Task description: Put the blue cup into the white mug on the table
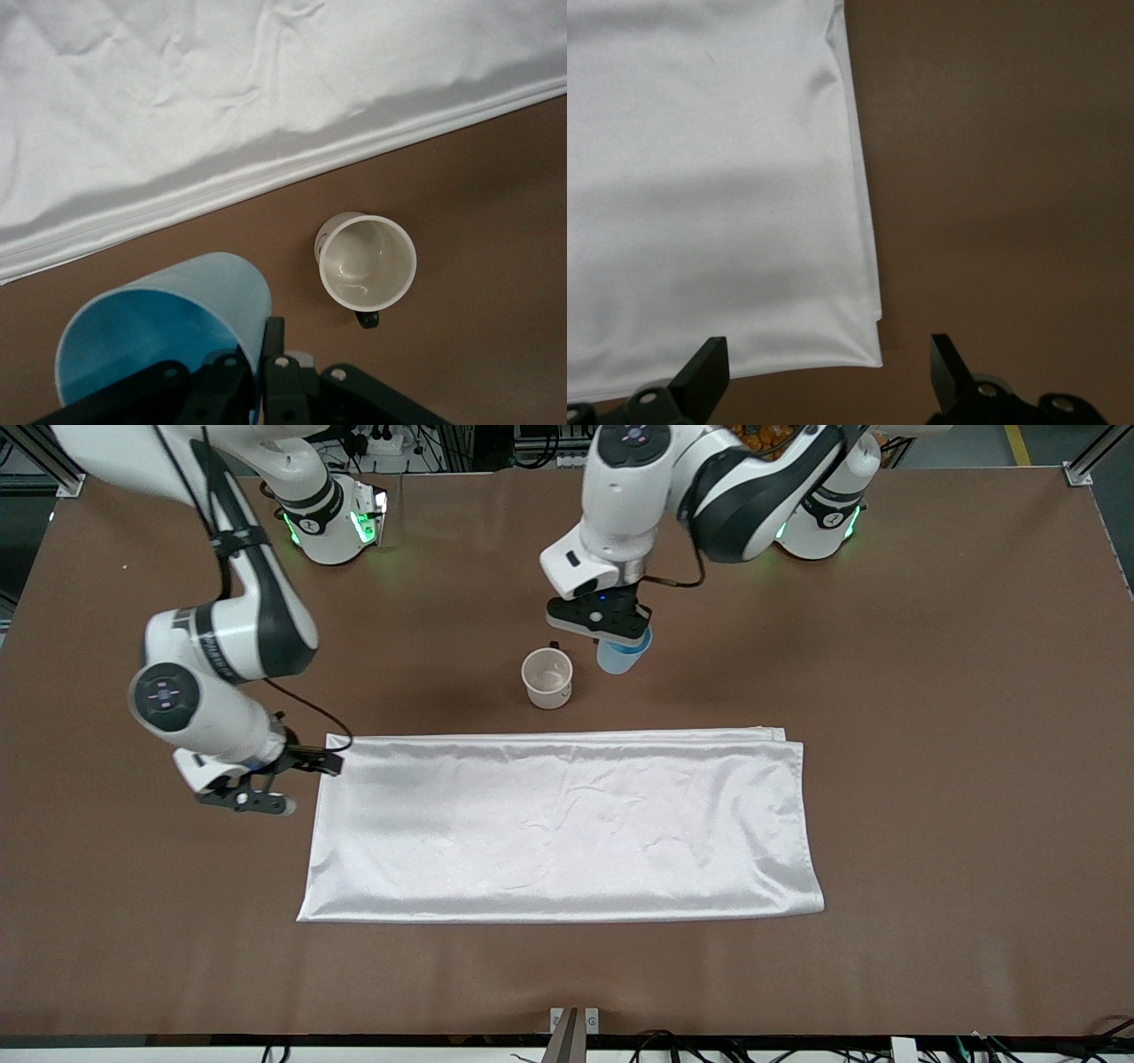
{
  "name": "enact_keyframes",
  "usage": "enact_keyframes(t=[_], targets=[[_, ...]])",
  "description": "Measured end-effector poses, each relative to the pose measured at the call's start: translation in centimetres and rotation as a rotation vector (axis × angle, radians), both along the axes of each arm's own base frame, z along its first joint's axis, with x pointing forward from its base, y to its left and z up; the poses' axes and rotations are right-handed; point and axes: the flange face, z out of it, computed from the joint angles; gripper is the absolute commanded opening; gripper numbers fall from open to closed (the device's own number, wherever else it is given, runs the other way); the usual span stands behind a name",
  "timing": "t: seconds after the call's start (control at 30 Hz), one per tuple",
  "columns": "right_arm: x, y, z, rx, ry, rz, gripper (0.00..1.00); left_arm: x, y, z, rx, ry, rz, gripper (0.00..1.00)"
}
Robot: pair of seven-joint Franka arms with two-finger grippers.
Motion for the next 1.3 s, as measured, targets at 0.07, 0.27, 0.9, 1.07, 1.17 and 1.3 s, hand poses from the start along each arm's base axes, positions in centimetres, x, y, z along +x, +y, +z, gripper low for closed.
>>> enact_keyframes(t=[0.07, 0.27, 0.9, 1.07, 1.17, 1.3], targets=[[0.3, -1.2, 0.4, 0.002, 0.002, 0.01, 1.0, -0.7, -0.9, -1.4, 0.016, 0.002, -0.011, 0.0], [1.2, -1.3, 3.6, 0.0, 0.025, 0.025, 1.0, -2.1, -3.1, -4.7, 0.031, 0.004, -0.03, 0.0], [0.5, -2.2, 18.5, 0.004, -0.103, 0.098, 1.0, -1.8, -6.9, -9.6, -0.001, 0.018, -0.102, 0.0], [-0.7, -3.1, 21.3, 0.001, -0.127, 0.132, 1.0, -1.1, -7.8, -10.5, -0.01, 0.012, -0.115, 0.0], [-1.6, -3.9, 22.6, -0.001, -0.118, 0.151, 1.0, -0.8, -8.0, -11.1, -0.014, 0.013, -0.118, 0.0], [-2.5, -4.8, 23.9, 0.003, -0.113, 0.161, 1.0, -0.7, -8.1, -11.8, -0.01, 0.012, -0.125, 0.0]])
